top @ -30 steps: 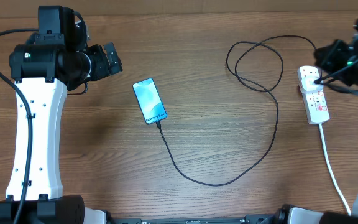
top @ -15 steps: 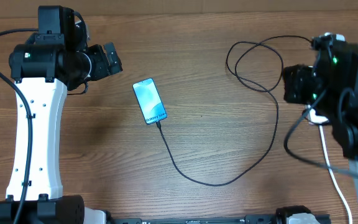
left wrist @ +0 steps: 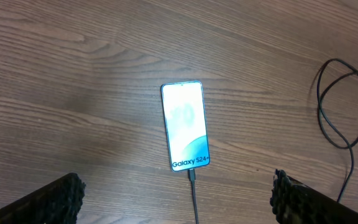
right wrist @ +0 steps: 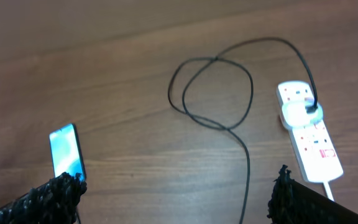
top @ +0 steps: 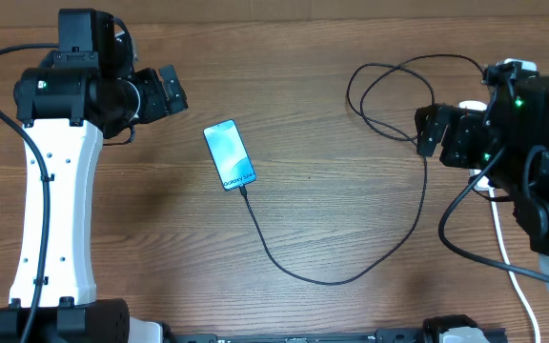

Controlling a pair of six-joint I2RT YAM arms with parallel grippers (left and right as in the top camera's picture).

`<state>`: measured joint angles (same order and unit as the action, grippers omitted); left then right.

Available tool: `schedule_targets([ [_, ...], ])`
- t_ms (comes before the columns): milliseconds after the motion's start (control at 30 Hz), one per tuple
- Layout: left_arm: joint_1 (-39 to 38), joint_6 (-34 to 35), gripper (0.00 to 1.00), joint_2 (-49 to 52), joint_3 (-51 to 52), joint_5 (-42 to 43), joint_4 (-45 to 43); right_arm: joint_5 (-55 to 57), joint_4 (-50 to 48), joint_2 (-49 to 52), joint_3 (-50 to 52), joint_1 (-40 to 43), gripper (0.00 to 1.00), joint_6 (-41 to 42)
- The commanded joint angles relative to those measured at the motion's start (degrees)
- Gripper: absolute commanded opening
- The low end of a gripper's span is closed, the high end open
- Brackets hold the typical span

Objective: Plug charger to phone and switch on socket
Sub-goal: 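Lift the right gripper up and back from the power strip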

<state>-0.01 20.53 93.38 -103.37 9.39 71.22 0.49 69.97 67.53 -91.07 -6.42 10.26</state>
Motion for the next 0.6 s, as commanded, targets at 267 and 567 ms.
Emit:
schedule_targets([
  [267, -0.02, -0.83, 0.99, -0.76, -0.61, 0.52, 0.13, 0.35, 1.09, 1.95, -0.87, -0.26, 1.0, -0.28],
  [567, -0.02, -0.83, 1.0, -0.76, -0.61, 0.52, 0.13, 0.92, -5.38, -0.79, 5.29, 0.22, 1.0, -1.84],
])
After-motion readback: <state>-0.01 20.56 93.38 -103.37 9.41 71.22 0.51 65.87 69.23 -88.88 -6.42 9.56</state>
